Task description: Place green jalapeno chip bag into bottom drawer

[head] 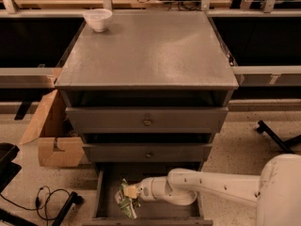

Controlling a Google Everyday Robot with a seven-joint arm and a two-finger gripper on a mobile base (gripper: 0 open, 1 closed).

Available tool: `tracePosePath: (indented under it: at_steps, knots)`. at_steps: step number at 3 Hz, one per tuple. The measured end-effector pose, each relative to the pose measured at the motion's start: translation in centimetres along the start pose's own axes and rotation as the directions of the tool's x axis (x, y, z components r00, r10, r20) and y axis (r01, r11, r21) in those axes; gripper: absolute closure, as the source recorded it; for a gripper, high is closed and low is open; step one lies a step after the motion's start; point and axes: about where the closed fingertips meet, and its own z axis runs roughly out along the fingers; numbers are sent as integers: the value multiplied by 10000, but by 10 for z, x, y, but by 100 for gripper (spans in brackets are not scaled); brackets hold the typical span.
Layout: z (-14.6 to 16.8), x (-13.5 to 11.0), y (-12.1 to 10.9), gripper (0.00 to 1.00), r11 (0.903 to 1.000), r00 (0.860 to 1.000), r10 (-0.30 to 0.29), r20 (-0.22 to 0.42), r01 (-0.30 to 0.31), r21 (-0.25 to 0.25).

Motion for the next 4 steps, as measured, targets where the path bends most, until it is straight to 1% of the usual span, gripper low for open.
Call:
tracePosePath:
  at_steps: [1, 2, 3, 4]
  knots:
    - [4, 1, -4, 100, 9999, 9999, 124, 63, -124, -11]
    - [12, -1, -12, 100, 9991, 9994, 65, 343, -51, -416]
    - [16, -8, -45, 100, 9968, 9942, -109, 1066, 192, -770]
    - [17, -21, -95, 100, 9965, 9825, -13, 1861, 168, -819]
